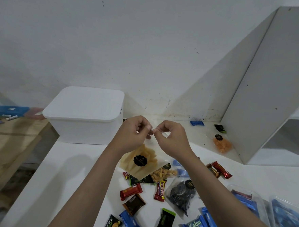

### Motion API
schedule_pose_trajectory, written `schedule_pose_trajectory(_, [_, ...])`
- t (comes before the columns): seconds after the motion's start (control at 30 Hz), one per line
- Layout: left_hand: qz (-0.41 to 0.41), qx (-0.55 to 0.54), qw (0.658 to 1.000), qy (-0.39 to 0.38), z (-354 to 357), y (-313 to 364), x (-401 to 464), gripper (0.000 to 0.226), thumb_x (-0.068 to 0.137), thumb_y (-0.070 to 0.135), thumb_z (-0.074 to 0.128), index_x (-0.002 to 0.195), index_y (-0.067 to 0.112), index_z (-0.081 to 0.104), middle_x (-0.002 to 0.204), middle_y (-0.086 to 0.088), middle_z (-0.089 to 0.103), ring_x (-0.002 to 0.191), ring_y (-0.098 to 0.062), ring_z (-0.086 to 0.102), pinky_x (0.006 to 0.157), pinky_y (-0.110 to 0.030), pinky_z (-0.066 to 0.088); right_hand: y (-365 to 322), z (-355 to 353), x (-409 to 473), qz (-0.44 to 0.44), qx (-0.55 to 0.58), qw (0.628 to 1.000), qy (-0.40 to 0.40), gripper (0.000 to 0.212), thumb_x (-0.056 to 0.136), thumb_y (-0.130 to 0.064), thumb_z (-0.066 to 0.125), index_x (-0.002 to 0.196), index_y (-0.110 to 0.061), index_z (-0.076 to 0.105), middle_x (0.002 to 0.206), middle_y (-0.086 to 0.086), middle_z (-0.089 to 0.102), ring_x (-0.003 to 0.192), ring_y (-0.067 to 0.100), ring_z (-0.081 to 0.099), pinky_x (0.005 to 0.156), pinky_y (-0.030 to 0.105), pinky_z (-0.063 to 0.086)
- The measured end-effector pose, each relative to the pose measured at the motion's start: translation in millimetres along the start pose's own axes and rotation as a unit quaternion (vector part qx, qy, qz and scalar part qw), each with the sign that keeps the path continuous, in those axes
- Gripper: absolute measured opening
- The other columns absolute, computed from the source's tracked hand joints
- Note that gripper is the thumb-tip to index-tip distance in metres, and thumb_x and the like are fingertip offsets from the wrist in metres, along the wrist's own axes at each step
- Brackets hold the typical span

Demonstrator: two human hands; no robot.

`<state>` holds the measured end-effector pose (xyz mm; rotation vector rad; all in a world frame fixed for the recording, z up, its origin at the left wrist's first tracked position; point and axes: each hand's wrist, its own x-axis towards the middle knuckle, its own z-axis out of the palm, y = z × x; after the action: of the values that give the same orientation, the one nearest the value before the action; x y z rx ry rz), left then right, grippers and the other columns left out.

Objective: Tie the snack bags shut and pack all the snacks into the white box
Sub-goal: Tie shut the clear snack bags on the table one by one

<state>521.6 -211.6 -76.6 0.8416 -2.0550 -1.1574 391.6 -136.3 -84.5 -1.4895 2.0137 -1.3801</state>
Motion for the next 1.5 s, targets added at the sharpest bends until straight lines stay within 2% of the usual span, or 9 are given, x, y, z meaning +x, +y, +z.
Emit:
schedule_pose_trajectory(0.3, [-0.004,-0.015,1.0,0.02,3.2,-4.9,-5.4,0.021,0.091,0.006,0.054,0.074,0.019,0.058,0.075,-0.002,0.071,0.073,-0.014,0.07,0.077,-0.033,0.056,-2.0,1.8,-1.0,0.005,-0.007,1.0,-0.011,0.015,0.084,-0.018,0.064,0.069,-0.015,0.061,0.069,-0.008,0.061,0.072,0.002,0.055,0.064,0.017,0.042])
schedule_pose_trajectory(0.43, [-0.027,-0.043,0.998,0.043,-2.1,-4.7,-3.8,0.017,0.092,0.006,0.054,0.078,0.014,0.06,0.075,-0.002,0.07,0.071,-0.013,0.07,0.066,-0.019,0.051,-1.4,-4.9,3.1,0.017,-0.004,0.999,-0.042,0.017,0.084,-0.031,0.068,0.076,-0.015,0.068,0.076,-0.008,0.066,0.079,0.004,0.06,0.069,0.018,0.046])
schedule_pose_trajectory(0.63, [-0.048,-0.065,0.995,0.059,-4.7,-6.9,-0.6,0.011,0.093,0.006,0.052,0.09,0.003,0.062,0.077,-0.004,0.07,0.068,-0.01,0.07,0.062,-0.013,0.049,-1.4,-14.1,0.1,-0.002,-0.036,0.998,-0.054,0.012,0.086,-0.021,0.064,0.074,-0.024,0.066,0.074,-0.016,0.065,0.083,0.005,0.062,0.07,0.012,0.044])
schedule_pose_trajectory(0.73, [-0.06,-0.082,0.994,0.047,-3.4,-4.5,-2.3,0.012,0.093,0.006,0.052,0.086,0.005,0.062,0.077,-0.004,0.07,0.069,-0.011,0.07,0.062,-0.014,0.05,-1.4,-14.4,-1.0,-0.01,-0.057,0.997,-0.051,0.012,0.085,-0.018,0.062,0.074,-0.022,0.065,0.074,-0.015,0.063,0.082,0.008,0.062,0.074,0.019,0.048])
schedule_pose_trajectory(0.9, [-0.099,-0.087,0.991,-0.023,-9.0,0.9,-3.1,0.006,0.091,0.01,0.057,0.086,0.009,0.061,0.078,-0.004,0.071,0.076,-0.018,0.072,0.07,-0.03,0.054,-4.2,-18.8,-3.0,-0.026,-0.076,0.995,-0.058,0.011,0.084,-0.014,0.061,0.073,-0.017,0.063,0.075,-0.006,0.064,0.079,0.011,0.061,0.075,0.029,0.051])
schedule_pose_trajectory(1.17, [-0.05,0.001,0.996,-0.069,-16.7,3.1,-3.0,0.007,0.088,0.013,0.064,0.085,0.007,0.066,0.082,-0.01,0.07,0.076,-0.015,0.07,0.075,-0.039,0.056,-6.4,-14.7,-5.3,-0.009,-0.043,0.997,-0.067,0.011,0.083,-0.015,0.063,0.073,-0.018,0.064,0.073,-0.011,0.063,0.078,0.006,0.06,0.072,0.018,0.048])
schedule_pose_trajectory(1.27, [-0.027,0.032,0.997,-0.062,-15.7,2.0,-4.9,0.008,0.088,0.013,0.063,0.081,0.012,0.066,0.073,0.0,0.069,0.074,-0.011,0.067,0.075,-0.035,0.053,-7.2,-13.5,-6.4,-0.011,-0.035,0.997,-0.07,0.014,0.083,-0.016,0.064,0.07,-0.02,0.063,0.071,-0.013,0.062,0.076,0.004,0.059,0.068,0.013,0.045])
schedule_pose_trajectory(1.4, [-0.012,0.038,0.999,-0.037,-11.9,2.1,-7.7,0.01,0.089,0.011,0.061,0.079,0.013,0.065,0.071,0.003,0.068,0.071,-0.007,0.065,0.07,-0.021,0.049,-7.0,-11.1,-6.2,-0.018,-0.03,0.997,-0.071,0.013,0.084,-0.018,0.064,0.072,-0.022,0.063,0.072,-0.013,0.063,0.079,0.006,0.06,0.072,0.019,0.047])
schedule_pose_trajectory(1.5, [-0.008,0.03,0.999,-0.037,-9.6,1.6,-9.3,0.01,0.088,0.01,0.061,0.079,0.012,0.065,0.07,0.002,0.067,0.07,-0.008,0.065,0.069,-0.022,0.05,-7.0,-10.1,-4.7,-0.015,-0.032,0.996,-0.079,0.011,0.085,-0.021,0.065,0.073,-0.022,0.064,0.075,-0.012,0.063,0.083,0.01,0.061,0.075,0.024,0.048])
